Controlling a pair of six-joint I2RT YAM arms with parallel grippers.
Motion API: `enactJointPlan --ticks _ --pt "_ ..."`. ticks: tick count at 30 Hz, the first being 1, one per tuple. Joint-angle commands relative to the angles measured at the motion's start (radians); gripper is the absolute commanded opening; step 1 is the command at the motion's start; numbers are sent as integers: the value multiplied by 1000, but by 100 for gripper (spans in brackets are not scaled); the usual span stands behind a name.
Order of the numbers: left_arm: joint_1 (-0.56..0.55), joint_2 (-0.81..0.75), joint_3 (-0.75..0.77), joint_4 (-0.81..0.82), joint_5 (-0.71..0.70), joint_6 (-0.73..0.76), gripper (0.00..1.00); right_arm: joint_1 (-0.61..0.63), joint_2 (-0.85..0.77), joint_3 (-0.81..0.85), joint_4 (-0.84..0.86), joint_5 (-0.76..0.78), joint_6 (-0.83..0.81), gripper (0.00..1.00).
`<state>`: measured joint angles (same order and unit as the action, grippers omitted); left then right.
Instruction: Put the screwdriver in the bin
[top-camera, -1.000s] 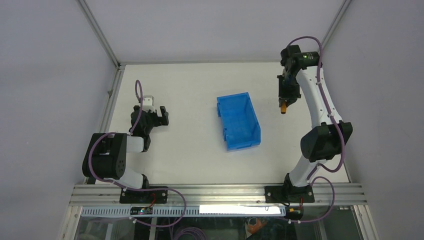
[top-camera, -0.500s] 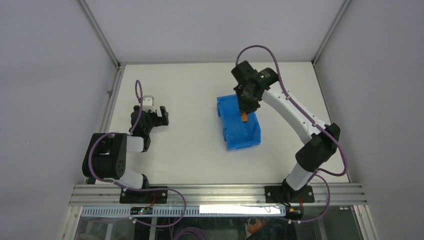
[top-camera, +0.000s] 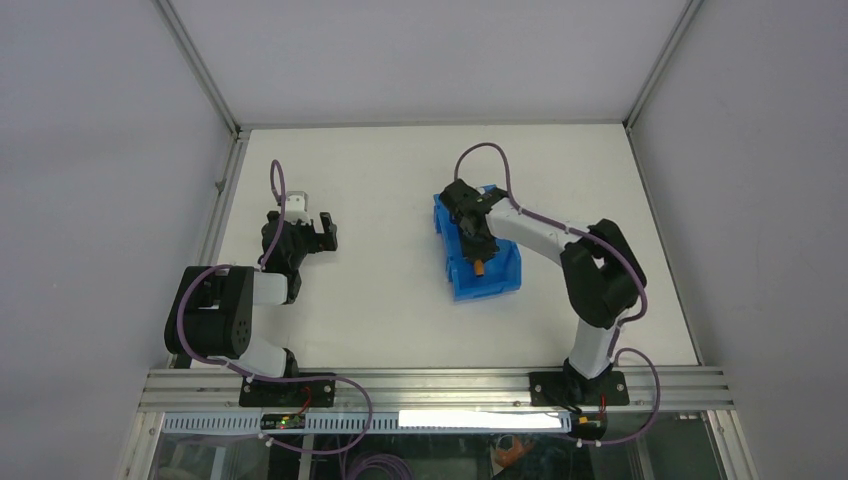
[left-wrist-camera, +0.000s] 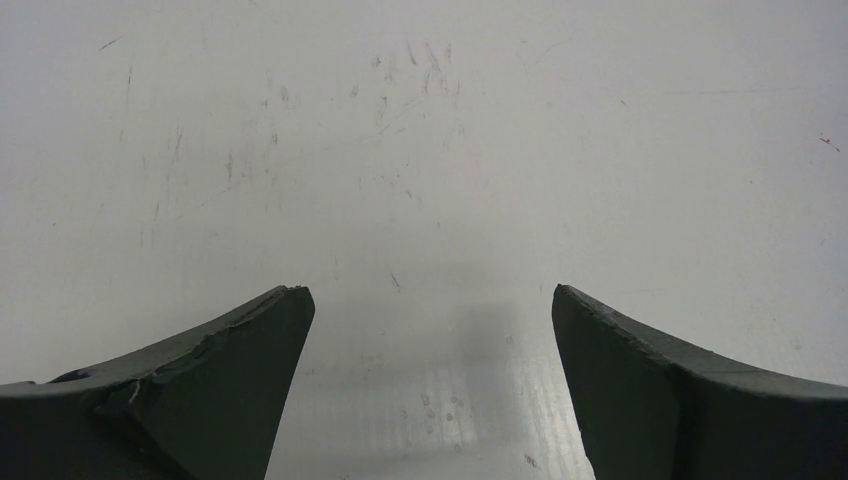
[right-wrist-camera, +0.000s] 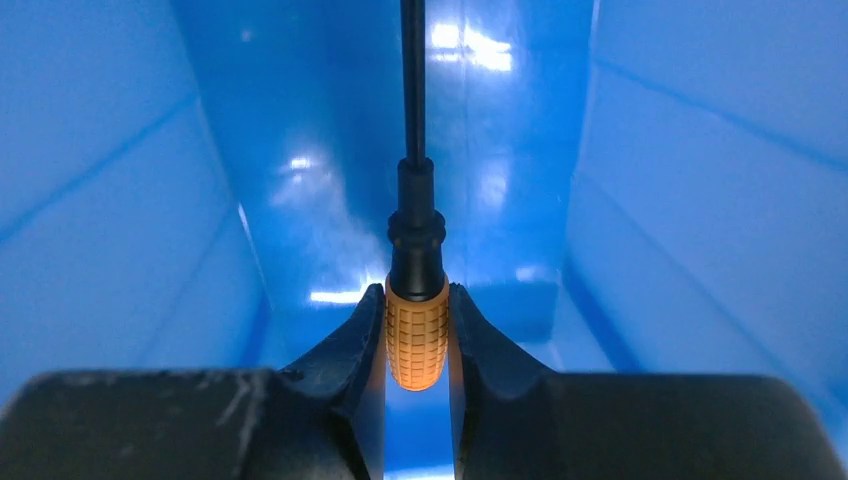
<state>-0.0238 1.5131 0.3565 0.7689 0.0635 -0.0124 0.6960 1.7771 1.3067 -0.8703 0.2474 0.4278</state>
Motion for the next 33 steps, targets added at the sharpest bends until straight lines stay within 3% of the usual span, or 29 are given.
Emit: enactJointPlan --ticks 1,5,7,15,19,21,23,26,30,33 --pt "10 -6 19 50 27 -8 99 6 83 1 132 65 28 6" --pt "10 -7 19 50 27 -8 99 8 83 5 124 82 44 31" --pt "10 -7 19 50 27 -8 99 16 61 11 114 87 44 37" --pt "10 -6 19 50 27 -8 99 53 -82 70 42 134 45 42" --pt "10 -8 19 50 28 -8 99 66 -206 56 104 176 -19 42" --pt "10 -7 19 51 27 -8 99 64 -265 47 121 211 -55 57" --pt "10 -8 20 50 27 -8 99 60 -312 42 121 261 -80 97" --pt "10 -8 19 50 26 -8 99 46 -396 -49 226 292 -181 99" --pt "10 -7 19 50 27 -8 99 -65 -529 -204 394 111 -273 99" --pt "10 -7 19 50 27 -8 99 -137 -655 -350 542 62 -314 99"
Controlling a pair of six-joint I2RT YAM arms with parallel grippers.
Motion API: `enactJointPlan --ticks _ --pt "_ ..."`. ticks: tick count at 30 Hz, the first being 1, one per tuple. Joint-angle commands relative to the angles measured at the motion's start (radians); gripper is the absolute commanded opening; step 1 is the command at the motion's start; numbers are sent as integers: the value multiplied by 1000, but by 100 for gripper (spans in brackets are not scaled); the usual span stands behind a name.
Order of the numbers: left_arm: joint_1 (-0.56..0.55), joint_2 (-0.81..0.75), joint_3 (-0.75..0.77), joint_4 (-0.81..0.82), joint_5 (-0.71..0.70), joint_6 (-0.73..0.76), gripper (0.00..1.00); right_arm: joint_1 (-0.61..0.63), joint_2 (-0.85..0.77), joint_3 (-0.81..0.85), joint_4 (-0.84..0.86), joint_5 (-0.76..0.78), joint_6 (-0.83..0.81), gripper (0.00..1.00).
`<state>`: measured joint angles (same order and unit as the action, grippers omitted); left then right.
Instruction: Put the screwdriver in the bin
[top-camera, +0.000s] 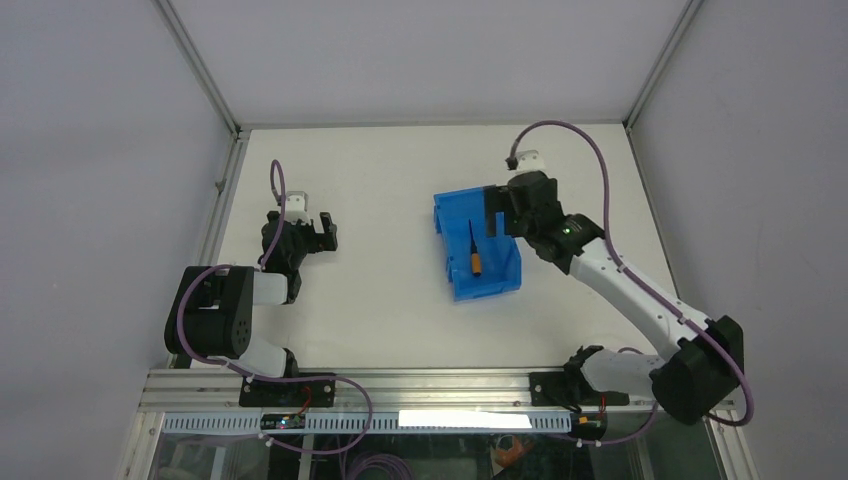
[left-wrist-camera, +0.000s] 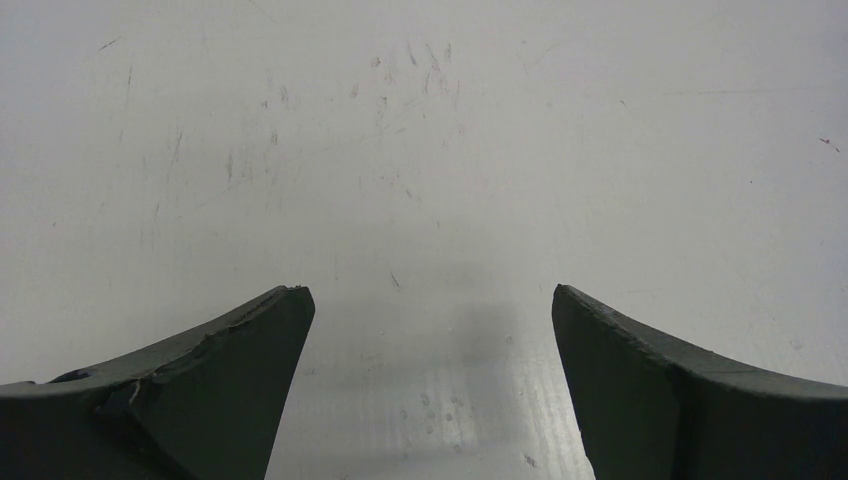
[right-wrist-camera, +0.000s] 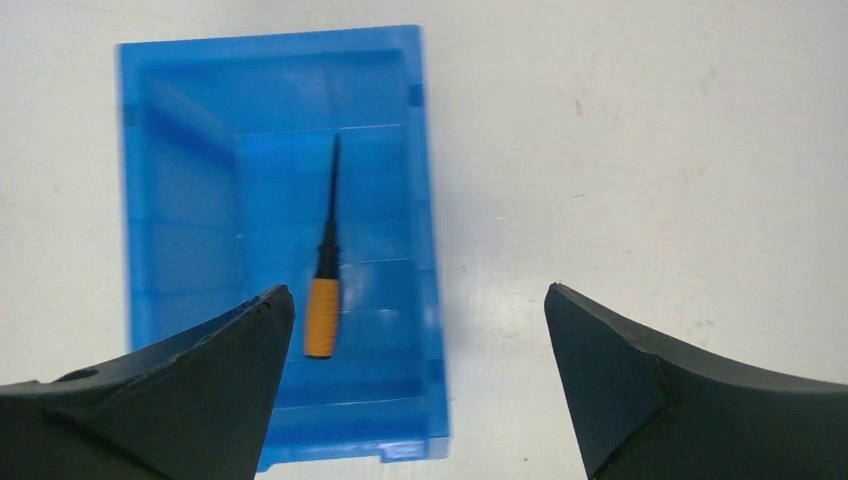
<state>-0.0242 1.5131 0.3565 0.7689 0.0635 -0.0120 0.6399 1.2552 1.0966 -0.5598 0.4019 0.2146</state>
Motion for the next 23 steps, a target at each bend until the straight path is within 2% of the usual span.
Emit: enactJointPlan --ticks 1,5,10,13,18,23 --pt "10 -7 19 50 26 -8 99 -111 -174 -195 304 -127 -113 99" --pt "10 -7 19 50 27 -8 99 -254 -306 -368 437 -211 -89 99" --pt "10 -7 19 51 26 -9 99 -363 -404 -538 519 -117 -24 99" --pt "10 -8 19 50 27 -8 99 -390 -358 -573 507 -46 14 99" --pt "10 -8 19 50 27 -8 99 -390 -286 -613 550 -33 46 99" --pt "10 -8 19 50 27 -8 99 -390 -310 -626 548 -37 35 99"
